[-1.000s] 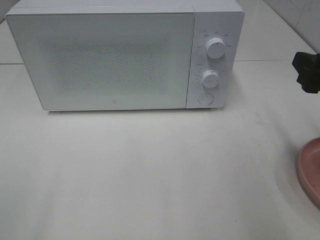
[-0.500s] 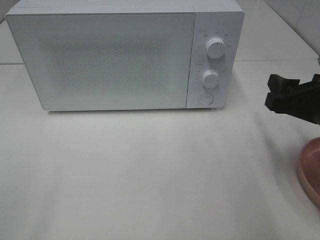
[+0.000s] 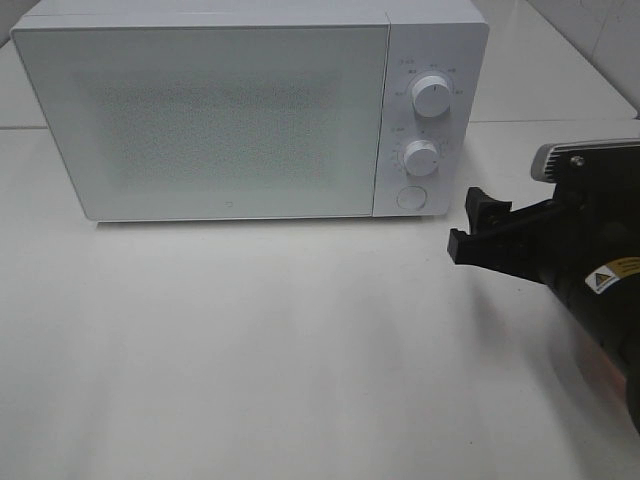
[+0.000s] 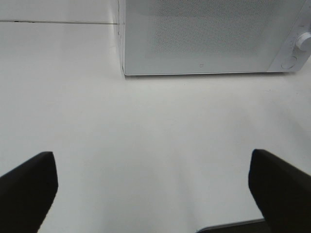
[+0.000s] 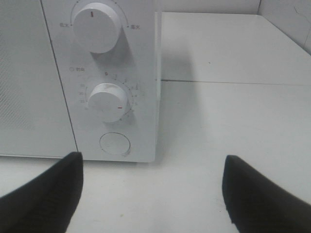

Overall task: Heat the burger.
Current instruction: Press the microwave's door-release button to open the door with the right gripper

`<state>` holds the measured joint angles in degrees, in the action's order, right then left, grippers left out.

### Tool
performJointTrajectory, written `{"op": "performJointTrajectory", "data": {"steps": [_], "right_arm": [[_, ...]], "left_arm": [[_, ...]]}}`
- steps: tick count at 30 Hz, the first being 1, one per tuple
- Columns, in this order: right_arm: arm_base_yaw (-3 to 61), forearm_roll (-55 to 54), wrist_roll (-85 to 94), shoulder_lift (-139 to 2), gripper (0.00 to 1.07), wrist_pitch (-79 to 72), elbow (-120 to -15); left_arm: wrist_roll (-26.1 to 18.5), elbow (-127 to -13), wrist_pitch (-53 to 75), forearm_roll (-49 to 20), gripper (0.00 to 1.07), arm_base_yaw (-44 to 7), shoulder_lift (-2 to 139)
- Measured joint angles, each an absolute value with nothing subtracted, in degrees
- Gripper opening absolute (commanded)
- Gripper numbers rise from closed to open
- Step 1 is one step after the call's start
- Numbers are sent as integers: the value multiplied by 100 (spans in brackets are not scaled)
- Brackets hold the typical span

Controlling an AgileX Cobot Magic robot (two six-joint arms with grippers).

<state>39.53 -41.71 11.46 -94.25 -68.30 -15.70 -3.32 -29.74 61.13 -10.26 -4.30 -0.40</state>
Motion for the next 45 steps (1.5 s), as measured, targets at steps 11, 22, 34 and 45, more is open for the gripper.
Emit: {"op": "performJointTrajectory", "data": {"steps": [11,22,34,45], "right_arm": [[4584,-4761,1662,-10021,75,-6875,-2229],[4618,-4859,1272,-10136,73,-6761,-2315],[4618,-4859,-2005,-10136,45,-6446,-2315],[4618,-4859,-5581,-10136,2,-6171,-2315]], "left_arm": [[-332,-2974,6113,-1026,100,-430,-40],[-332,-2974,6113,-1026,100,-430,-40],[-332,-2974,6113,-1026,100,-430,-40],[-332,-2974,6113,-1026,100,-430,-40]]}}
